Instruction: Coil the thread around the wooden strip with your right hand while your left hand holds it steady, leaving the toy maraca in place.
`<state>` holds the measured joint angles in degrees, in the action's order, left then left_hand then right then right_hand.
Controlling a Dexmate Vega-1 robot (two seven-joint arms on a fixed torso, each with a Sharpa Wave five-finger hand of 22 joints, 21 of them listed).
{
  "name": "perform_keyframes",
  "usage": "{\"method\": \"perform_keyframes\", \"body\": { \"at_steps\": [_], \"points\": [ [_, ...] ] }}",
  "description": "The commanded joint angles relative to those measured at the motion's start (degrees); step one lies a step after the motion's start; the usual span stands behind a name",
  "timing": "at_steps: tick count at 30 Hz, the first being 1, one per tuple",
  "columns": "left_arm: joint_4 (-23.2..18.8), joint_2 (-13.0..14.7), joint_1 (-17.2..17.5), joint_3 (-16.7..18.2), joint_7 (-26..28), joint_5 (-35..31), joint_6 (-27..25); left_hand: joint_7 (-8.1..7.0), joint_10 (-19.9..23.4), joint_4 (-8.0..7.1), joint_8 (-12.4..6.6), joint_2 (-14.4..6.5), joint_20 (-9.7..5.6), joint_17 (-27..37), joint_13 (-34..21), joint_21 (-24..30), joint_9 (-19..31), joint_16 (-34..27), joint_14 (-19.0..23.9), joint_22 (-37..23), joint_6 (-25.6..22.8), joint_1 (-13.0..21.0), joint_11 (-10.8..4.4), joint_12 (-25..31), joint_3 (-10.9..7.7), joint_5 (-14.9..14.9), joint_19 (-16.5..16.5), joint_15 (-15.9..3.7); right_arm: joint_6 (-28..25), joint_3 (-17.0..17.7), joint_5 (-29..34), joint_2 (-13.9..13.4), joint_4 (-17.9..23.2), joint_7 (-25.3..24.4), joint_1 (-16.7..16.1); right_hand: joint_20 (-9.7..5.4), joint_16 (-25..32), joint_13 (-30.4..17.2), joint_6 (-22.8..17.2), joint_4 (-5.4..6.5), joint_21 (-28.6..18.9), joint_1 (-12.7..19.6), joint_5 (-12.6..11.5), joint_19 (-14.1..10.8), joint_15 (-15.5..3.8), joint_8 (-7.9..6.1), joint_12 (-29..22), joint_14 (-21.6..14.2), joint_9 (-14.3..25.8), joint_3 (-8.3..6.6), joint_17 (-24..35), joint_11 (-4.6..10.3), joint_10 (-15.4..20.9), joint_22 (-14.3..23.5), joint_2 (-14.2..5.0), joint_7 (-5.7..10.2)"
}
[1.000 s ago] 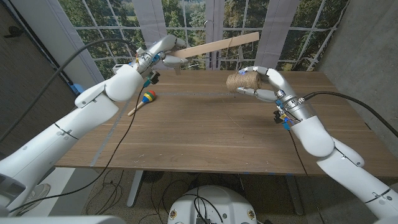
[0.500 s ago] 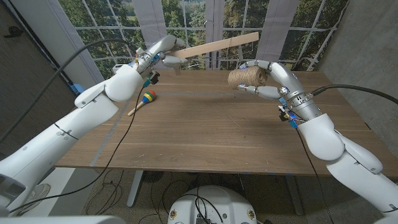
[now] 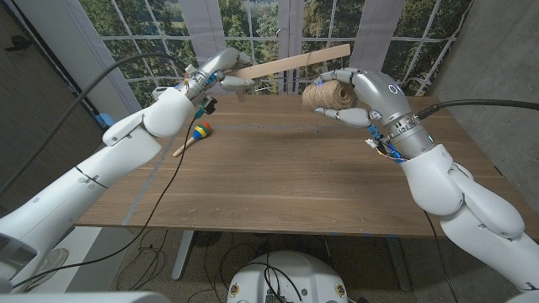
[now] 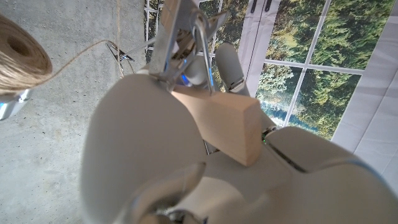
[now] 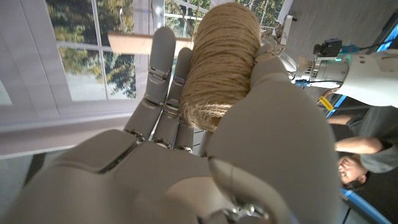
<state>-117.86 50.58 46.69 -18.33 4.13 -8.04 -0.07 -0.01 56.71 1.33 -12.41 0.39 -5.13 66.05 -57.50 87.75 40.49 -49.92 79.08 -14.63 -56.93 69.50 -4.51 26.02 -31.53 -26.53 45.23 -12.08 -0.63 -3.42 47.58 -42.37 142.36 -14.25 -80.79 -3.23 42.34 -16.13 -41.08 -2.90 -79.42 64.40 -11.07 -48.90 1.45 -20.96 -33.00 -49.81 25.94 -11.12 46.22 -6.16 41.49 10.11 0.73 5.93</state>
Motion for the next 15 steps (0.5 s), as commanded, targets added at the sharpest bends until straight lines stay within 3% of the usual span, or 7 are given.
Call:
{"method": "perform_keyframes", "body": {
  "at_steps": [1, 6, 12, 15],
  "points": [
    [0.3, -0.3, -0.3, -0.4, -0.1, 0.3, -0.2, 0.07, 0.6, -8.77, 0.31, -0.7, -6.07, 0.0, 0.0, 0.2, 0.1, -0.1, 0.3, -0.3, -0.6, 0.0, -0.13, -0.1, -8.59, -0.3, -0.1, -0.09, -7.5, -6.3, 26.5, -1.1, 2.0, 2.1, 5.4, -4.81, -0.2, -12.9, -25.5, 4.45, 0.5, -7.6, -0.4, 6.8, -13.14, 0.21, -4.9, -23.2, 0.4, -8.41, 2.8, 0.67, 21.4, 0.1, -9.41, -11.85],
    [0.2, -0.2, -0.4, -0.5, -0.3, 0.4, -0.2, 0.00, 0.6, -8.82, 0.28, -0.7, -6.09, 0.1, 0.0, 0.1, 0.2, -0.1, 0.3, -0.2, -0.5, -0.1, -0.23, -0.2, -8.59, -0.3, 0.0, -0.07, -8.9, -9.6, 37.8, -2.6, 0.7, 2.1, 8.6, -5.77, -0.6, -13.7, -24.4, 4.88, 1.3, -8.2, -0.8, 8.4, -13.35, 0.49, -4.2, -21.5, 1.4, -8.47, 3.9, 2.30, 19.7, 0.0, -8.98, -10.50],
    [0.1, -0.2, -0.3, -0.4, -0.2, 0.5, -0.2, 0.03, 0.7, -8.75, 0.31, -0.7, -6.10, -0.1, 0.0, 0.1, 0.2, 0.0, 0.3, -0.2, -0.5, 0.0, -0.04, -0.4, -8.57, -0.2, -0.1, -0.11, -11.2, -12.2, 44.4, -2.9, -1.5, -2.2, 11.2, -6.47, -0.7, -14.6, -24.0, 5.48, 1.8, -8.9, -1.2, 8.9, -13.41, 0.71, -4.2, -20.6, 1.8, -8.36, 4.8, 2.54, 19.2, 0.0, -8.69, -9.68],
    [0.1, -0.3, -0.4, -0.5, -0.2, 0.5, -0.1, 0.01, 0.6, -8.77, 0.29, -0.7, -6.09, 0.0, -0.2, 0.0, 0.3, -0.1, 0.4, 0.0, -0.5, 0.0, -0.09, -0.3, -8.56, -0.2, 0.0, -0.10, -13.6, -13.3, 46.7, -1.8, -2.7, -4.4, 12.2, -6.54, -0.5, -14.9, -24.1, 5.55, 1.9, -8.9, -1.4, 8.9, -13.47, 0.67, -4.2, -20.6, 2.0, -8.43, 5.2, 2.59, 19.1, 0.0, -8.66, -9.68]
  ]
}}
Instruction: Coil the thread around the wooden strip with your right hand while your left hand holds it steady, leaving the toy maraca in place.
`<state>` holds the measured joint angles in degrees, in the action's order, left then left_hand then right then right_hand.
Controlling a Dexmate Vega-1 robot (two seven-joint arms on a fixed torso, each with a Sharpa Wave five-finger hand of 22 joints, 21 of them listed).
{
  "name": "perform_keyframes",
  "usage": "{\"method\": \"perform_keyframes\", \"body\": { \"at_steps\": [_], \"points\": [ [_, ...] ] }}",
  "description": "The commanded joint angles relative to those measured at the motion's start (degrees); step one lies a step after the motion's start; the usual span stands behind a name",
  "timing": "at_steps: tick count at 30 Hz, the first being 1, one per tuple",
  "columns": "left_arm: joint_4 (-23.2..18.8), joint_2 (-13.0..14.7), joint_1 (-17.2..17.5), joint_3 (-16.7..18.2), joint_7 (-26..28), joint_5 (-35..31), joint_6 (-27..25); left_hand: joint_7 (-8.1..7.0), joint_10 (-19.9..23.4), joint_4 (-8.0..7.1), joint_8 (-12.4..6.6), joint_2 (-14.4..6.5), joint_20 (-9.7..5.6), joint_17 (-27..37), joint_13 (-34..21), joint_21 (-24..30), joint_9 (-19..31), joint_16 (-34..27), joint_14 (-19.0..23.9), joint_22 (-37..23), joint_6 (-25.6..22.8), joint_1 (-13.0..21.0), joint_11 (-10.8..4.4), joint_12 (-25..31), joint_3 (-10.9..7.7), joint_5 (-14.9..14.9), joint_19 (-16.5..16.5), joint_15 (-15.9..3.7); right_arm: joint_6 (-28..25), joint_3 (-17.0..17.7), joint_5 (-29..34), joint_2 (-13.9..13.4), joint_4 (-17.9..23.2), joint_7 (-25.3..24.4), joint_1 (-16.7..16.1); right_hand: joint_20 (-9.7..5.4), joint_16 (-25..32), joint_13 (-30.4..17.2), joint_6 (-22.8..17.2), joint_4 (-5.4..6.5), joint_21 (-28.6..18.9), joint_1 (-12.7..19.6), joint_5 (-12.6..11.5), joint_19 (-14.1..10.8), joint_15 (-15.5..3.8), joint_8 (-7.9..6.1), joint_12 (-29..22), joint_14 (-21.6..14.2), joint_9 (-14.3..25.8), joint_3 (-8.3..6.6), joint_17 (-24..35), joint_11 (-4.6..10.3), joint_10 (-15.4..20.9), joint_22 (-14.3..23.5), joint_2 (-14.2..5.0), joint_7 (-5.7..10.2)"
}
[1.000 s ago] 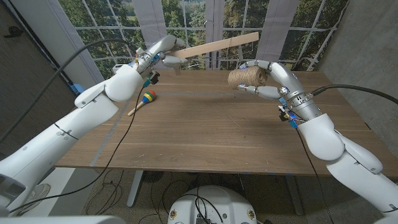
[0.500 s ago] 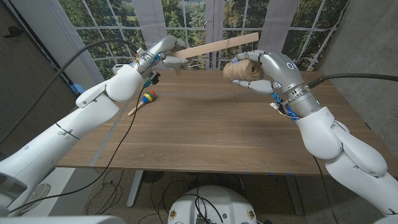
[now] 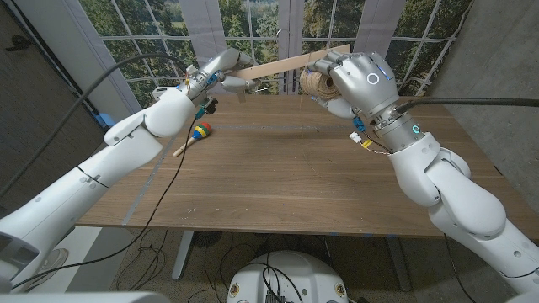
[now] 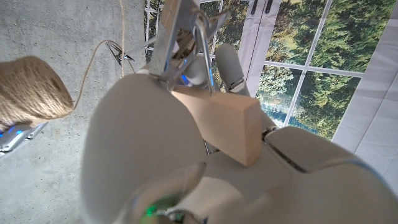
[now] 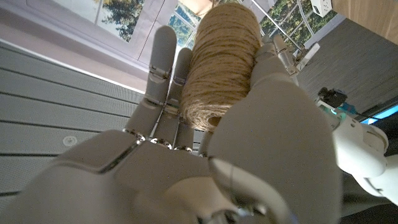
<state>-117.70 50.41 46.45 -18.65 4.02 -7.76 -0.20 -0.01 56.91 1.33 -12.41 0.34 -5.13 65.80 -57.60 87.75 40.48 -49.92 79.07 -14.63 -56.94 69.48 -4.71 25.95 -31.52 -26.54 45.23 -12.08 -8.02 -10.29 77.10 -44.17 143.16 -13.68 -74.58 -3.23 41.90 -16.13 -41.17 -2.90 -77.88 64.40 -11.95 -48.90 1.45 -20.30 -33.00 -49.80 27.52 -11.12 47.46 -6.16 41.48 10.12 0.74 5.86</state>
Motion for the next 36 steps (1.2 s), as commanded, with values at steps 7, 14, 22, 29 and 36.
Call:
{"method": "perform_keyframes", "body": {
  "at_steps": [7, 14, 22, 29, 36],
  "points": [
    [-0.2, -0.3, -0.3, -0.5, -0.4, 0.2, -0.2, 0.04, 0.5, -8.73, 0.33, -0.6, -6.10, 0.4, -0.1, 0.1, 0.2, -0.3, 0.6, -0.2, -0.5, 0.0, 0.08, -0.3, -8.55, -0.2, 0.0, -0.12, -12.6, -9.2, 18.8, 4.2, -8.7, -14.8, 9.5, -6.69, 0.3, -15.2, -24.2, 5.64, 0.6, -8.9, -0.8, 9.0, -13.55, -0.09, -4.3, -20.6, 0.8, -8.58, 5.0, 2.82, 19.7, 0.0, -8.46, -9.39],
    [-1.1, 0.0, 0.1, -0.3, -0.2, -0.1, -0.8, 0.08, 0.4, -8.77, 0.37, -0.6, -6.14, 0.4, -0.2, 0.1, 0.2, -0.2, 0.3, -0.2, -0.5, 0.0, 0.21, -0.4, -8.60, -0.2, 0.0, -0.10, -15.2, -12.0, 17.3, 5.2, -14.8, -24.0, 14.8, -6.82, 0.6, -15.4, -24.3, 5.68, 0.8, -8.8, -1.1, 9.0, -13.58, -0.06, -4.3, -20.7, 1.0, -8.73, 5.9, 2.89, 20.0, 0.0, -8.35, -9.27],
    [-2.0, 0.3, 0.7, 0.1, -0.2, 0.0, -1.4, 0.03, 0.4, -8.80, 0.34, -0.6, -6.10, 0.3, -0.3, 0.0, 0.3, -0.1, 0.3, -0.1, -0.4, 0.0, 0.00, -0.4, -8.58, -0.2, 0.0, -0.09, -14.5, -14.8, 13.9, 3.5, -21.1, -35.1, 21.7, -7.17, 0.1, -16.0, -24.4, 6.06, 1.5, -9.1, -1.4, 10.2, -13.64, 0.28, -3.8, -19.5, 1.0, -8.76, 6.6, 3.86, 19.0, 0.1, -7.98, -8.64],
    [-2.3, 0.4, 0.8, 0.0, -0.3, -0.1, -1.6, 0.03, 0.4, -8.76, 0.33, -0.6, -6.12, 0.3, -0.4, 0.0, 0.2, -0.1, 0.2, -0.1, -0.6, 0.1, 0.09, -0.5, -8.60, -0.2, 0.0, -0.11, -11.9, -17.0, 13.2, 0.2, -21.3, -33.1, 26.2, -7.55, -0.4, -16.5, -23.7, 6.51, 2.2, -9.5, -1.6, 11.3, -13.72, 0.73, -3.4, -18.4, 1.1, -8.66, 7.0, 4.46, 18.1, 0.0, -7.71, -7.91],
    [-2.6, 0.8, 0.5, 0.0, -1.9, 1.5, -1.3, 0.02, 0.4, -8.77, 0.34, -0.6, -6.08, 0.3, -0.5, 0.0, 0.3, -0.1, 0.3, -0.1, -0.5, 0.1, 0.00, -0.5, -8.59, -0.2, -0.1, -0.12, -7.2, -17.9, 8.4, -1.9, -19.5, -24.7, 29.6, -7.74, -0.8, -16.3, -23.5, 6.86, 2.6, -9.7, -1.9, 11.5, -13.75, 0.95, -3.0, -18.1, 1.1, -8.78, 7.1, 4.15, 18.0, 0.0, -7.84, -7.74]
  ]
}}
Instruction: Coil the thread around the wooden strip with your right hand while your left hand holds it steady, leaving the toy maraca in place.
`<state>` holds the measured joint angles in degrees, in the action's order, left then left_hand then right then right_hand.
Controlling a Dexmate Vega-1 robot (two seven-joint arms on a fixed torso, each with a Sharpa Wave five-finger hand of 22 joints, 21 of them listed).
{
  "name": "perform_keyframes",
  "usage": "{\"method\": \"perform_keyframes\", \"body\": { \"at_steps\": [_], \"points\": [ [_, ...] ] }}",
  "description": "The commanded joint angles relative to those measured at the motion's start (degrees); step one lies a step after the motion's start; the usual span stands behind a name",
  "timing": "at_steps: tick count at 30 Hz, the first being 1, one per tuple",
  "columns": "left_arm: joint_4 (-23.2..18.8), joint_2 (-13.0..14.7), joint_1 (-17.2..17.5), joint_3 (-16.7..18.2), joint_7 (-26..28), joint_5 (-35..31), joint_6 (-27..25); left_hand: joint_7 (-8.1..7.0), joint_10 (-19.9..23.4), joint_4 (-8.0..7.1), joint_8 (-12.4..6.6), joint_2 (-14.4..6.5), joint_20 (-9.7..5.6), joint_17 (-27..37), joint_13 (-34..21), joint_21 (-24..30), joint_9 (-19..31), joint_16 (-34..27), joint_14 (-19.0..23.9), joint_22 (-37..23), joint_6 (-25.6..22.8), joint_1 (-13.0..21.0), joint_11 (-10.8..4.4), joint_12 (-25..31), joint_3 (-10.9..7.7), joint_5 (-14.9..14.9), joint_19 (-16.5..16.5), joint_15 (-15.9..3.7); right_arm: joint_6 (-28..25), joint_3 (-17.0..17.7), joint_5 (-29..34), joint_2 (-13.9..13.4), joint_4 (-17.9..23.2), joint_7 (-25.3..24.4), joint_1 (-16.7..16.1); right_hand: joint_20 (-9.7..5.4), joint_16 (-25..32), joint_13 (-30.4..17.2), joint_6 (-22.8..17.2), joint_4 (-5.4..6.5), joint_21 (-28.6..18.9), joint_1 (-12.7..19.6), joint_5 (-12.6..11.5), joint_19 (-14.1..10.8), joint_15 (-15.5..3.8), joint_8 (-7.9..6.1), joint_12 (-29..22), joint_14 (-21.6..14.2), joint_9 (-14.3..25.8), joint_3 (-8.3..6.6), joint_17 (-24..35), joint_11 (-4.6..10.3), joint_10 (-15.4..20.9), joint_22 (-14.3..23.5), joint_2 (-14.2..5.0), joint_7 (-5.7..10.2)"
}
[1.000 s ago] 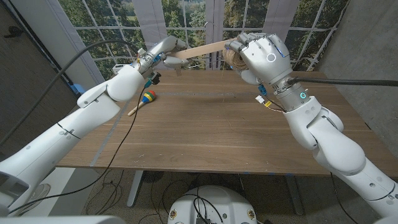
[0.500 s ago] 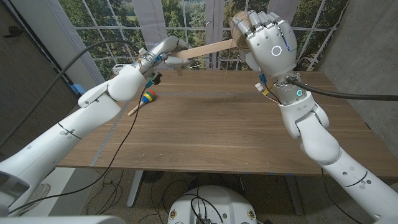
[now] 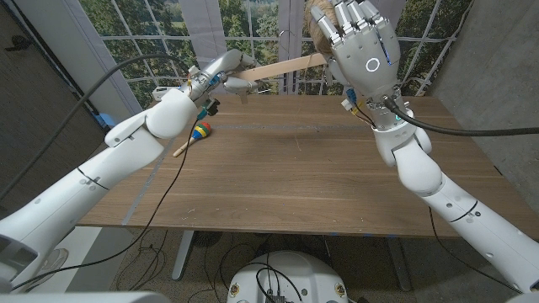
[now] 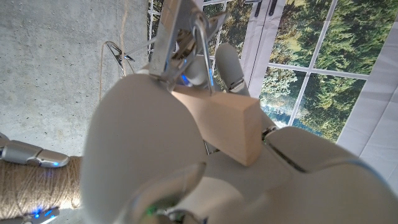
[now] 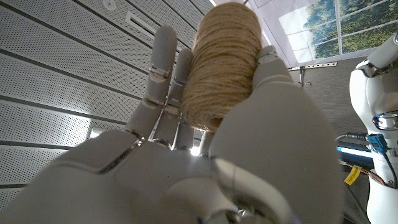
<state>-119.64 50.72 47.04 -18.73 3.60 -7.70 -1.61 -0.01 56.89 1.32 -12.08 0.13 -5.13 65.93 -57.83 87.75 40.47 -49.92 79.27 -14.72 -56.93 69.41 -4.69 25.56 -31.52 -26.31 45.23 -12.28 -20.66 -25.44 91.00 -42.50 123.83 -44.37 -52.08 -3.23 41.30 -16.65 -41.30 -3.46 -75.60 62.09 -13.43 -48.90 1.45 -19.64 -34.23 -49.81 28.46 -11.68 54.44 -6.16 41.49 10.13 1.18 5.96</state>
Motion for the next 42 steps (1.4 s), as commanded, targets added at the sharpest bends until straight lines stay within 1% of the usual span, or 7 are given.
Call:
{"method": "perform_keyframes", "body": {
  "at_steps": [1, 7, 16, 20, 29, 33, 42],
  "points": [
    [-0.7, 0.8, -0.4, 0.1, -2.4, 1.8, 0.2, 0.00, 0.4, -8.77, 0.04, -0.4, -6.11, 0.3, -0.1, 0.0, 0.3, -0.2, 0.2, 0.0, -0.5, 0.1, 0.03, -0.2, -8.59, -0.4, -0.1, 0.08, 6.2, -2.7, -6.5, -3.8, 0.2, 7.9, 7.6, -7.75, -0.2, -15.8, -23.4, 7.47, 0.3, -7.4, -0.5, 11.5, -13.74, 0.30, -1.8, -18.1, 0.2, -8.22, 0.2, 4.09, 18.1, 0.0, -8.27, -7.82],
    [-1.8, 1.9, -0.8, -0.3, -4.3, 2.0, -0.5, -0.05, 0.5, -8.82, 0.08, -0.4, -6.08, 0.3, 0.0, 0.0, 0.3, -0.2, 0.2, 0.0, -0.4, 0.1, -0.03, -0.4, -8.58, -0.4, -0.2, 0.10, 10.4, -2.4, -12.7, -4.1, 1.9, 20.8, 10.3, -7.75, -0.7, -15.9, -23.2, 7.71, 0.7, -7.4, -0.7, 11.8, -13.72, 0.49, -1.6, -17.8, 0.2, -8.32, 0.1, 4.07, 17.9, 0.1, -8.32, -7.87],
    [-3.0, 3.1, 0.3, 0.4, -5.3, 2.9, -0.7, -0.09, 0.4, -8.88, 0.04, -0.4, -6.10, 0.4, -0.2, 0.1, 0.3, -0.2, 0.1, -0.2, -0.5, 0.0, -0.04, -0.5, -8.64, -0.5, -0.2, 0.12, 12.4, -2.3, -20.6, -1.8, 0.7, 32.6, 13.9, -7.67, -1.1, -16.1, -22.8, 7.97, 1.2, -7.5, -1.0, 12.3, -13.71, 0.72, -1.3, -17.5, 0.4, -8.36, 0.3, 3.83, 17.5, 0.0, -8.09, -8.14],
    [-3.3, 3.5, 0.5, 0.6, -5.5, 3.0, -0.7, -0.04, 0.5, -8.82, 0.04, -0.3, -6.06, 0.2, -0.1, -0.1, 0.3, 0.0, 0.0, 0.0, -0.5, 0.1, 0.01, -0.6, -8.63, -0.5, -0.2, 0.08, 12.1, -1.1, -26.5, -0.7, 0.2, 38.4, 15.0, -7.64, -1.2, -16.3, -22.7, 8.09, 1.5, -7.5, -1.2, 12.5, -13.71, 0.76, -1.2, -17.3, 0.5, -8.38, 0.4, 3.79, 17.3, 0.0, -8.02, -8.16],
    [-3.3, 3.4, 2.1, 1.7, -4.1, 3.5, 1.2, -0.08, 0.5, -8.88, 0.04, -0.3, -6.00, 0.3, -0.2, 0.0, 0.4, 0.0, 0.0, -0.2, -0.4, 0.0, -0.05, -0.6, -8.67, -0.5, -0.4, 0.11, 6.5, 1.0, -38.4, 1.6, -3.2, 49.6, 17.5, -7.43, -1.9, -16.5, -21.8, 8.55, 2.2, -7.8, -1.5, 13.3, -13.74, 1.04, -0.6, -16.6, 1.0, -8.31, 0.4, 3.95, 16.3, 0.0, -7.67, -7.88],
    [-3.3, 3.6, 2.9, 2.6, -3.9, 4.5, 1.6, -0.09, 0.7, -8.94, 0.03, -0.3, -6.02, 0.5, -0.2, 0.0, 0.3, -0.1, 0.0, -0.1, -0.5, 0.0, 0.00, -0.6, -8.68, -0.6, -0.3, 0.13, 2.6, 1.4, -41.6, 1.4, -4.5, 53.1, 18.4, -7.37, -2.1, -16.6, -21.9, 8.71, 2.4, -7.8, -1.7, 13.4, -13.76, 1.13, -0.5, -16.4, 1.0, -8.37, 0.6, 3.84, 16.2, 0.0, -7.67, -7.86],
    [-2.5, 3.8, 3.4, 3.5, -4.9, 7.1, 2.5, -0.09, 0.6, -8.97, 0.03, -0.3, -6.01, 0.4, -0.3, 0.0, 0.4, 0.0, 0.1, -0.1, -0.5, 0.0, -0.12, -0.8, -8.67, -0.6, -0.4, 0.16, -4.4, 3.6, -50.9, -0.1, -6.5, 55.8, 19.0, -7.13, -2.5, -16.6, -21.8, 8.94, 2.8, -7.8, -2.0, 13.5, -13.71, 1.33, -0.2, -16.1, 1.0, -8.46, 0.7, 3.61, 16.0, 0.0, -7.59, -7.96]
  ]
}}
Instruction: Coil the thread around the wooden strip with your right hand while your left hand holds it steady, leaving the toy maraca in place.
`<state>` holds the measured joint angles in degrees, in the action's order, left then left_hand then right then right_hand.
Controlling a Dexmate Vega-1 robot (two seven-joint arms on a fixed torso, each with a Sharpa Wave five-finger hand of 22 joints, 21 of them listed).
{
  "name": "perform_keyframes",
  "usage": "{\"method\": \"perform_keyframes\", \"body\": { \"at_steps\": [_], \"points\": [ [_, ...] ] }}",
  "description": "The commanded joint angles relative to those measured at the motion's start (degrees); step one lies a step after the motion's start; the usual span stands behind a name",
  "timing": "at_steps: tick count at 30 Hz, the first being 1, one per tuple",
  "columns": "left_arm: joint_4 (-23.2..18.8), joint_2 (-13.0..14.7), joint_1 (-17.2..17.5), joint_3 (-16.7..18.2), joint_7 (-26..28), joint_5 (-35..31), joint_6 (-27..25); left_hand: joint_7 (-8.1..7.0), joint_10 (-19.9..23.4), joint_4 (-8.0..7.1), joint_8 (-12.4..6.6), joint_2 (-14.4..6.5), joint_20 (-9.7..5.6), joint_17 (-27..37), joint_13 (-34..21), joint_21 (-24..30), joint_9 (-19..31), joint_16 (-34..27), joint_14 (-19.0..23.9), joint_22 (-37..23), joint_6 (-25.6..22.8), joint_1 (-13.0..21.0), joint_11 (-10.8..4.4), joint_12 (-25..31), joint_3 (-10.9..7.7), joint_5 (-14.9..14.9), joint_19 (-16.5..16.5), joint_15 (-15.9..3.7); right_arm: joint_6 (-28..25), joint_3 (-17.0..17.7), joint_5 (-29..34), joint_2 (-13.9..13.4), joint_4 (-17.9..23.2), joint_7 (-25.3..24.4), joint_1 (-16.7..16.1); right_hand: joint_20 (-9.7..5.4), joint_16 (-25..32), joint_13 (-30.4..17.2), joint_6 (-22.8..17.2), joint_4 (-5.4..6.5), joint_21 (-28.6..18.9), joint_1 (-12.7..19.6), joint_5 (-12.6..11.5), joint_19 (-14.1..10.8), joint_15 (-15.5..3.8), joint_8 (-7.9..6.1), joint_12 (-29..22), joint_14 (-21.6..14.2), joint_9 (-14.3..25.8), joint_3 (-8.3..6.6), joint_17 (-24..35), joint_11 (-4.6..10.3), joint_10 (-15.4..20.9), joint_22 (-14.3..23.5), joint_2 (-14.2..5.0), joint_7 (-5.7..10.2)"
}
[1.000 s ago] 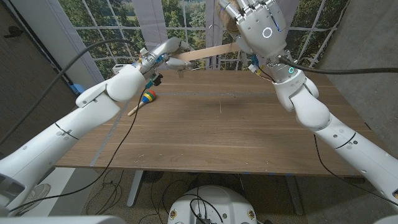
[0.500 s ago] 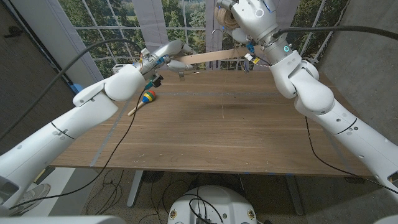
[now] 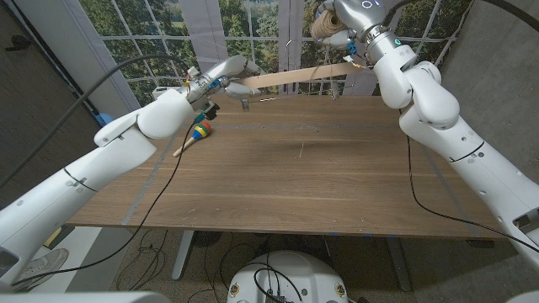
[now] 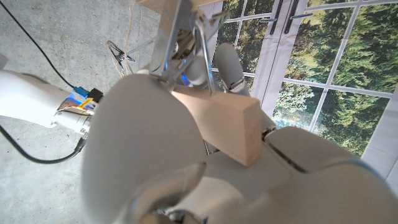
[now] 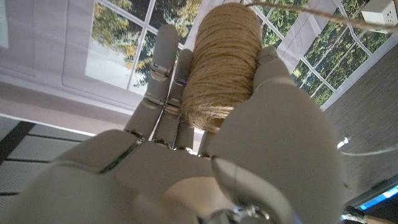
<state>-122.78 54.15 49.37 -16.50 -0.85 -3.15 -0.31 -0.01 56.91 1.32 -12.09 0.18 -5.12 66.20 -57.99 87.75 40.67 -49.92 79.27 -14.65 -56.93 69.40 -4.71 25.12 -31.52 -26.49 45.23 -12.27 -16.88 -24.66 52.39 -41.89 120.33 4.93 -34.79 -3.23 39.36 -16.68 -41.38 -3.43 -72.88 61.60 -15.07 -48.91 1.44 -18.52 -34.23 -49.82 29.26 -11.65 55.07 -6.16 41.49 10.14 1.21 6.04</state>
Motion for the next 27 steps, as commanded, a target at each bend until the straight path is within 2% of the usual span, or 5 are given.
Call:
{"method": "perform_keyframes", "body": {
  "at_steps": [1, 8, 13, 22, 27],
  "points": [
    [0.7, 0.4, 1.2, 1.3, -0.2, 2.4, 1.4, -0.09, 0.6, -8.98, 0.03, -0.4, -5.98, 0.2, 0.0, 0.0, 0.2, -0.1, 0.1, -0.2, -0.5, 0.0, -0.05, -0.4, -8.68, -0.4, -0.4, 0.17, -8.9, 3.0, -13.2, -1.0, -3.1, 6.6, 1.7, -7.12, -0.5, -16.6, -21.7, 8.92, 0.2, -7.3, -0.4, 13.7, -13.70, 0.22, -0.2, -16.2, 0.2, -8.50, 0.1, 3.70, 16.1, 0.0, -7.62, -8.05],
    [2.1, -0.2, 1.5, 2.1, -0.6, 5.3, 3.3, -0.17, 0.7, -8.96, -0.01, -0.3, -5.96, 0.1, -0.1, 0.1, 0.3, 0.0, 0.1, -0.2, -0.5, 0.0, -0.07, -0.4, -8.68, -0.4, -0.4, 0.15, -13.8, 5.6, -23.9, -3.2, -4.1, 8.5, 1.9, -6.94, -0.4, -16.7, -21.7, 9.01, 0.4, -7.1, -0.6, 13.5, -13.65, 0.21, -0.2, -16.5, 0.4, -8.60, 0.4, 3.50, 16.3, 0.0, -7.62, -8.32],
    [3.5, -1.2, 1.3, 2.2, -0.8, 7.8, 4.9, -0.11, 0.7, -8.92, -0.01, -0.4, -6.00, 0.0, -0.1, 0.0, 0.3, 0.1, 0.2, -0.2, -0.6, 0.0, 0.06, -0.4, -8.68, -0.4, -0.4, 0.14, -16.6, 5.4, -30.7, -6.4, -4.8, 11.1, 3.1, -6.55, -0.4, -17.0, -21.7, 9.00, 0.5, -6.9, -0.8, 13.4, -13.62, 0.13, -0.3, -16.8, 0.7, -8.69, 0.6, 3.24, 16.6, 0.0, -7.61, -8.76],
    [5.7, -3.7, 0.1, 1.5, -0.1, 10.6, 6.4, -0.04, 0.7, -8.89, -0.02, -0.4, -6.00, 0.0, -0.2, 0.1, 0.3, 0.1, 0.1, -0.3, -0.6, 0.0, 0.03, -0.5, -8.70, -0.5, -0.5, 0.14, -13.6, 5.9, -44.3, -10.7, -6.8, 12.1, 2.4, -6.20, -0.2, -17.0, -22.1, 9.02, 0.5, -6.6, -1.0, 13.0, -13.55, 0.01, -0.3, -17.6, 1.1, -8.76, 1.1, 2.55, 17.4, 0.1, -7.69, -9.48],
    [5.3, -4.3, -0.5, 1.1, 0.8, 10.7, 4.4, -0.06, 0.6, -8.83, -0.01, -0.4, -6.00, -0.1, -0.3, 0.1, 0.3, 0.2, 0.1, -0.2, -0.6, 0.1, 0.03, -0.6, -8.71, -0.5, -0.4, 0.12, -9.8, 5.4, -50.4, -12.3, -8.7, 11.8, 1.2, -6.07, 0.0, -17.0, -22.2, 8.93, 0.5, -6.4, -1.0, 12.7, -13.51, 0.14, -0.1, -18.1, 1.0, -8.80, 1.3, 2.43, 17.6, 0.1, -7.67, -9.60]
  ]
}}
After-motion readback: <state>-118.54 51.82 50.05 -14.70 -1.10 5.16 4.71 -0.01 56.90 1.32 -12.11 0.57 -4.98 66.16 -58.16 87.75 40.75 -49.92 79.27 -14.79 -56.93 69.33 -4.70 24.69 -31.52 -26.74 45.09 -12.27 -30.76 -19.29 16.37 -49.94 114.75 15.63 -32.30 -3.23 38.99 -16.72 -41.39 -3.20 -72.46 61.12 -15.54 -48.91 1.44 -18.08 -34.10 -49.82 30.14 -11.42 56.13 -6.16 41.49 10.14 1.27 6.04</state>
